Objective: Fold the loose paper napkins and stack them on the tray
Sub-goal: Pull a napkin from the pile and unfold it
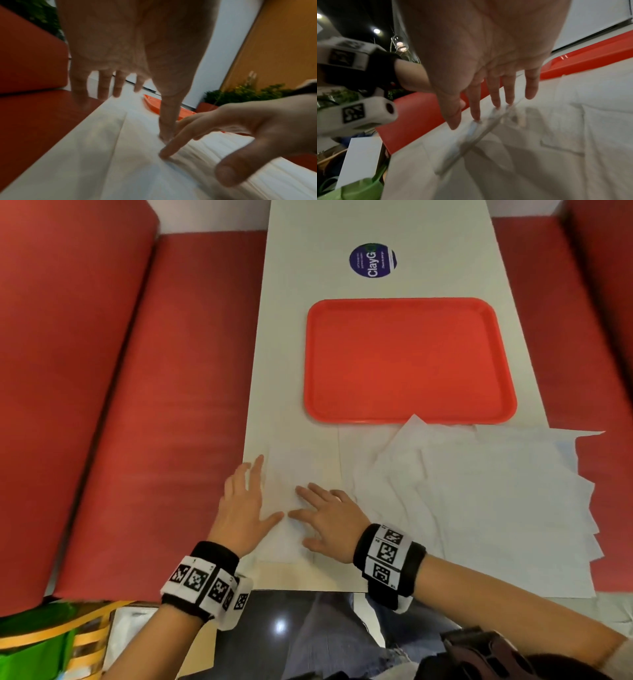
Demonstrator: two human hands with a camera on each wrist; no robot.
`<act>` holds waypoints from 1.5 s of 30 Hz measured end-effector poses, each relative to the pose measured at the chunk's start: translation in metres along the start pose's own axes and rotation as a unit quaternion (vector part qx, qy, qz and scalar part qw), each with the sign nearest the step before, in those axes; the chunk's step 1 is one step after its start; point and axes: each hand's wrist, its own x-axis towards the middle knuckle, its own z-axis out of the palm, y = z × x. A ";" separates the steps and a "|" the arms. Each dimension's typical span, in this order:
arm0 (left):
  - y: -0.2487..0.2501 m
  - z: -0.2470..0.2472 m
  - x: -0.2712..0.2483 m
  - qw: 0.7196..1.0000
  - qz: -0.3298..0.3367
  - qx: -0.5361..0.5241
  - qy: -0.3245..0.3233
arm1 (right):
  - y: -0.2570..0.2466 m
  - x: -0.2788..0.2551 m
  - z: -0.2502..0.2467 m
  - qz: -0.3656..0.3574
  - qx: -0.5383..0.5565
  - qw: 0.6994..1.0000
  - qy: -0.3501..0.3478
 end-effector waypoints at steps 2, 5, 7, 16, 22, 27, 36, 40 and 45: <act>-0.002 0.005 -0.005 0.990 0.041 0.128 -0.044 | 0.000 0.007 0.003 0.001 -0.015 1.000 -0.005; -0.011 0.017 -0.006 0.968 0.066 0.214 -0.109 | 0.001 0.016 0.004 -0.012 -0.029 0.999 0.003; -0.020 0.020 -0.002 0.969 0.061 0.212 -0.116 | 0.002 0.022 0.003 -0.014 -0.029 0.999 0.005; -0.023 0.002 0.000 0.973 0.053 0.184 -0.130 | 0.006 0.003 -0.023 -0.040 0.049 0.993 0.096; 0.063 -0.002 0.013 0.973 0.145 0.113 -0.140 | 0.094 -0.105 -0.044 0.159 0.141 0.960 0.183; 0.155 0.024 0.034 0.949 0.255 -0.005 -0.187 | 0.182 -0.178 -0.038 0.337 0.080 0.929 0.131; 0.248 0.102 0.070 0.946 0.263 0.130 -0.138 | 0.222 -0.185 -0.035 0.341 0.001 0.935 0.102; 0.252 0.116 0.074 0.960 0.225 0.117 -0.115 | 0.224 -0.190 -0.042 0.328 -0.039 0.940 0.087; 0.239 0.112 0.075 0.962 0.168 -0.134 -0.172 | 0.236 -0.213 -0.054 0.335 0.063 0.936 0.090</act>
